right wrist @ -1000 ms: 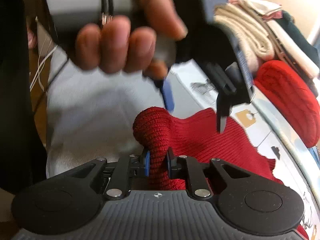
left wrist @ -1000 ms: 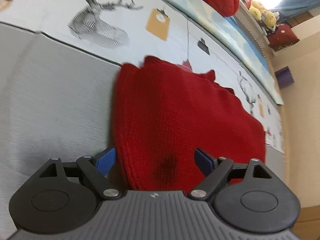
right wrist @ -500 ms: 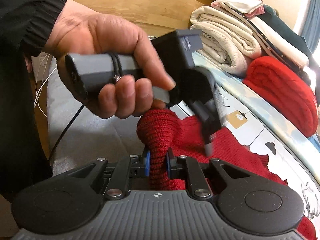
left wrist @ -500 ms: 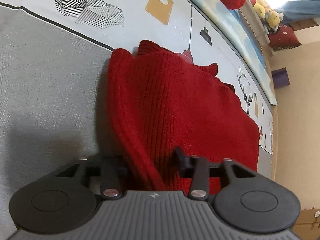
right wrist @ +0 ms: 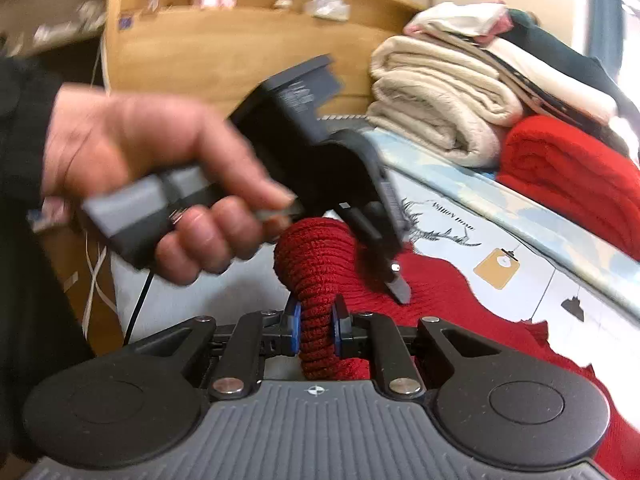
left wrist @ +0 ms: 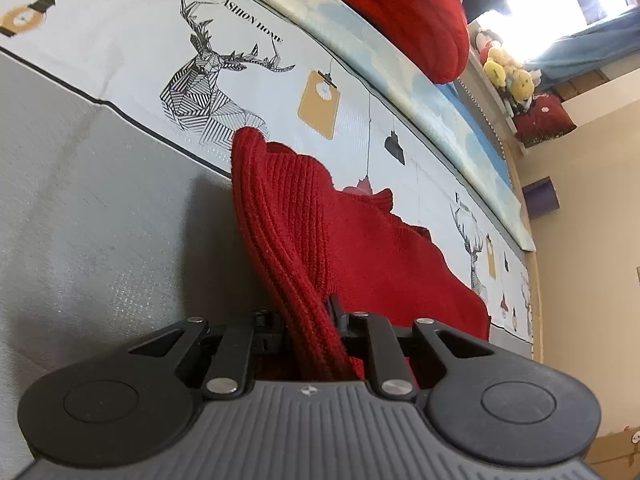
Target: Fold small clothes
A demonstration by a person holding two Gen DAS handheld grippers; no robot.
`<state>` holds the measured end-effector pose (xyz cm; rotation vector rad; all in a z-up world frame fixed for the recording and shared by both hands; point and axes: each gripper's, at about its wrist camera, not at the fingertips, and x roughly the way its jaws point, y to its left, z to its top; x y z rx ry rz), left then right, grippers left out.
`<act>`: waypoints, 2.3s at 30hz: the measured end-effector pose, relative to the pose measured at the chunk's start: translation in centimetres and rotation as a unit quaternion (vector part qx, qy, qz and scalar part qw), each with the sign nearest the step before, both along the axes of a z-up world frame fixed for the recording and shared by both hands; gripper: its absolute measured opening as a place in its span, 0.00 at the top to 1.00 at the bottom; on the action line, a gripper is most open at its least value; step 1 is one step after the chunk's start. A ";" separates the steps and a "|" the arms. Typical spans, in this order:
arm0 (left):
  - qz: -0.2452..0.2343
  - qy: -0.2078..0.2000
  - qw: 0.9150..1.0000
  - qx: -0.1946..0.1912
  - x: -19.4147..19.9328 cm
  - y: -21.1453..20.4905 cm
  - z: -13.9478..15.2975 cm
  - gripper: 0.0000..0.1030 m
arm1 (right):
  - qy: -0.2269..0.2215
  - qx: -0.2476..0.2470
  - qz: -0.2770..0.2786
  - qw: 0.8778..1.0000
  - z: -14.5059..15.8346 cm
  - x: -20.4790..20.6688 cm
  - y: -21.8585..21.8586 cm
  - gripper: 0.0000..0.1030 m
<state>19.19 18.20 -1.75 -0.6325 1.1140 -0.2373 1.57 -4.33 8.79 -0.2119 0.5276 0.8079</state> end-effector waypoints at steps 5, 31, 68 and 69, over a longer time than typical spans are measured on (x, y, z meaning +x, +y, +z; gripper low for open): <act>-0.013 -0.020 1.000 0.016 0.4 -2.2 1.7 0.83 | 0.010 0.010 -0.038 0.999 0.6 0.3 -2.0 0.86; -0.112 -0.161 0.980 -0.033 -0.5 -19.6 9.7 0.58 | 0.203 0.048 -0.493 0.844 -2.7 -3.0 -30.1 0.88; -0.383 -0.074 0.900 0.194 -4.6 -31.7 0.9 0.56 | 0.386 0.114 -0.504 0.765 -5.6 -4.3 -35.9 0.65; -0.384 -0.077 0.899 0.196 -4.6 -31.8 0.9 0.56 | 0.369 0.100 -0.506 0.773 -4.8 -4.2 -35.7 0.58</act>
